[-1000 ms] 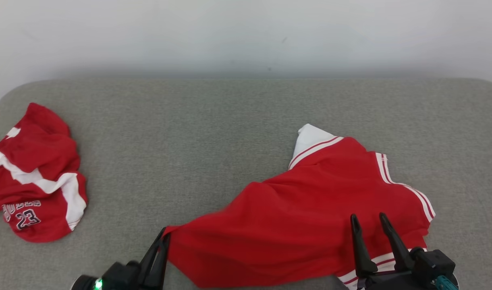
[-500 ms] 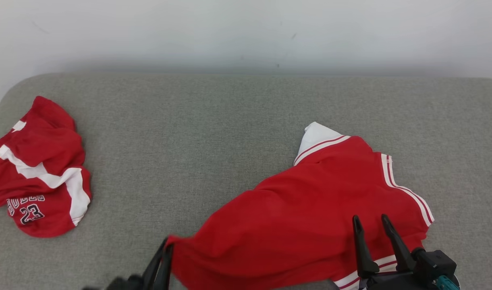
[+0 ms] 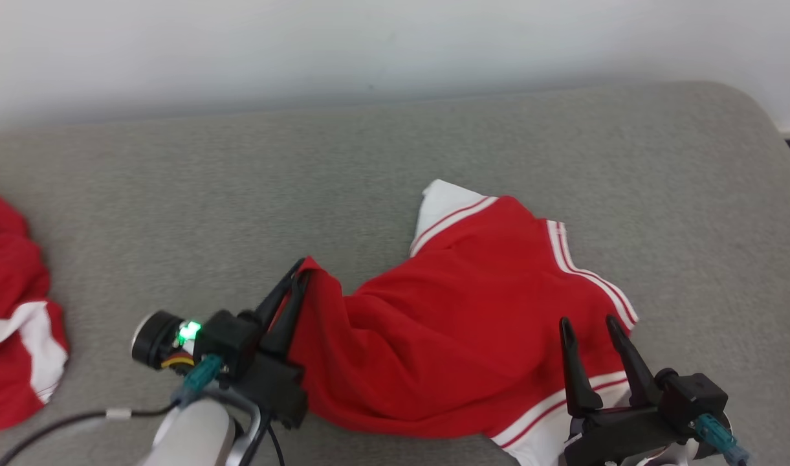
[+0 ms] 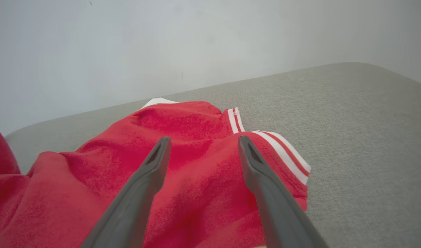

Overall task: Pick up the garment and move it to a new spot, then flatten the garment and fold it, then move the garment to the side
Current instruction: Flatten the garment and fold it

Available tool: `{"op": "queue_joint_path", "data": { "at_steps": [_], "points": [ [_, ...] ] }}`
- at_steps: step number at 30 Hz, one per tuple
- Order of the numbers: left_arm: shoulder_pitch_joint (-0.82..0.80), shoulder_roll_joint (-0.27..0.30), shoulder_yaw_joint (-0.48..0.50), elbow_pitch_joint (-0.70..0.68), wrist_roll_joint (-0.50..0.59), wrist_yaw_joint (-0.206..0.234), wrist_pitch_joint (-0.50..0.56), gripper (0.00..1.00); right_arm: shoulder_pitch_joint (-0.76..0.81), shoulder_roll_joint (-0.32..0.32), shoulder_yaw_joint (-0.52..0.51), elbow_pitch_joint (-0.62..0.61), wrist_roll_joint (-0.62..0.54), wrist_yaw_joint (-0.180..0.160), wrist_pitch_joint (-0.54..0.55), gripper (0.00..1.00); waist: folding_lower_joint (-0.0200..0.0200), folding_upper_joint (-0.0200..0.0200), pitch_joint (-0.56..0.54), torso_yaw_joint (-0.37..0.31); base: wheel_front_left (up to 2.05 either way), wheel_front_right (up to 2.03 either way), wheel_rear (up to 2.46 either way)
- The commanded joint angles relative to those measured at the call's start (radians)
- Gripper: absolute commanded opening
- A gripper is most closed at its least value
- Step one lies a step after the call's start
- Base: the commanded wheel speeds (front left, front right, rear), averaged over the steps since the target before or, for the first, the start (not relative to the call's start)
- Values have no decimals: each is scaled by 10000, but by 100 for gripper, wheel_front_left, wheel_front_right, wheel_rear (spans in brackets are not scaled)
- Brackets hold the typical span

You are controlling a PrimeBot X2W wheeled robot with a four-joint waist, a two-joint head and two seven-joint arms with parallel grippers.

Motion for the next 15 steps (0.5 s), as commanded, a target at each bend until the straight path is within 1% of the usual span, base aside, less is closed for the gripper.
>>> {"op": "queue_joint_path", "data": {
  "at_steps": [1, 2, 6, 7, 10, 15],
  "points": [
    [-403, 109, -172, 246, -153, 19, -32, 0, -97, -1, -32, 35, 50, -16, -5, 100, -1, -1, 459, -712, 0, 0, 0],
    [-652, 220, -384, 485, -185, 19, -32, 0, -153, 4, -19, 59, 69, -16, -5, 100, -1, -1, 532, -844, 0, 0, 0],
    [-1540, 315, -976, 1257, -599, 20, -32, 0, -301, 3, -86, 138, 139, -15, -5, 100, -1, -1, 786, -1195, 0, 0, 0],
    [-1540, 315, -976, 1257, -599, 20, -32, 0, -301, 3, -86, 138, 139, -15, -5, 100, -1, -1, 786, -1195, 0, 0, 0],
    [-2248, 349, -1381, 2253, -1061, 19, -32, 0, -403, 4, -10, 251, 221, -16, -5, 100, -1, -1, 910, -1392, 0, 0, 0],
    [-2644, 289, -1397, 3000, -1294, 19, -32, 0, -453, 6, -18, 328, 268, -16, -5, 100, -1, -1, 866, -1343, 0, 0, 0]
  ]
}}
